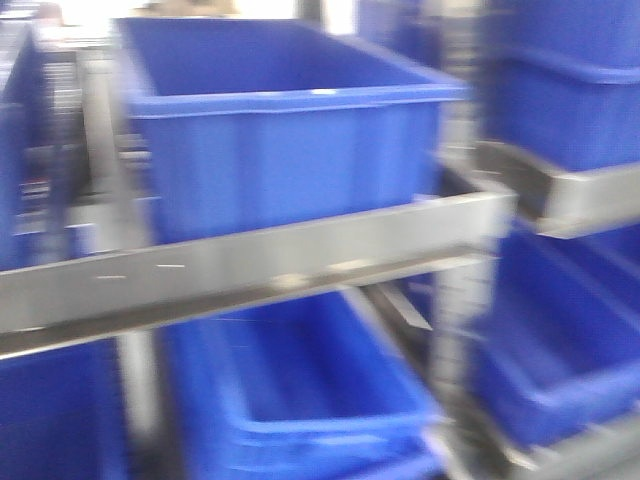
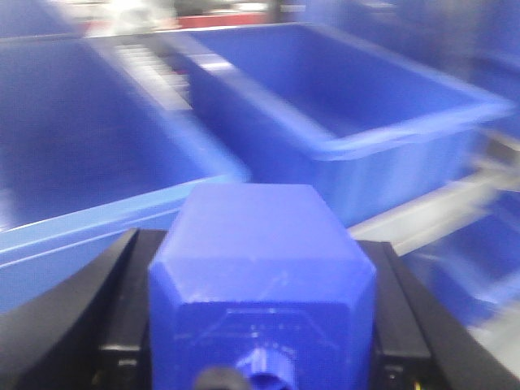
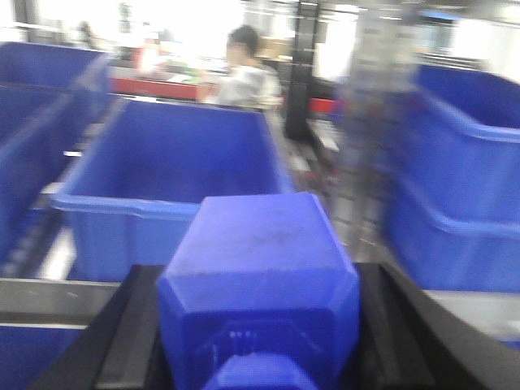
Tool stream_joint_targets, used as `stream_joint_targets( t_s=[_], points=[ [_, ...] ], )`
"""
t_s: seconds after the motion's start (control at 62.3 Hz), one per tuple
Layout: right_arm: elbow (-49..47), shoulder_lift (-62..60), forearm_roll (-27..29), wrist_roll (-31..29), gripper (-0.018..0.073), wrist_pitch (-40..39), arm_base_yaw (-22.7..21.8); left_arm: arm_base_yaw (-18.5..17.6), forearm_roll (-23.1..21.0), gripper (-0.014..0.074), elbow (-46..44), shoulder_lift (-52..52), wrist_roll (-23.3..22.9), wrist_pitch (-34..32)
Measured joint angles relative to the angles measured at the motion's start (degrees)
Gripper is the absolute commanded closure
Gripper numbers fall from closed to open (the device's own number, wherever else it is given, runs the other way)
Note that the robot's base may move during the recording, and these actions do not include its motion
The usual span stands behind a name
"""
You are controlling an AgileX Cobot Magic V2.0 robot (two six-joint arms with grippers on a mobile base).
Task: Pick and sort blue part to right shelf
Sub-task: 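Stop the base in front of the open blue bins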
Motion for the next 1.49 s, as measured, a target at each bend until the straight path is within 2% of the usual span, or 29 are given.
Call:
stream_joint_targets(
  t_s=[1.494],
  points=[
    [0.1,0.0,0.0,0.0,0.0365,0.0,0.0,0.0,0.0,0.0284,0.0,0.0,0.0,0.1]
  ],
)
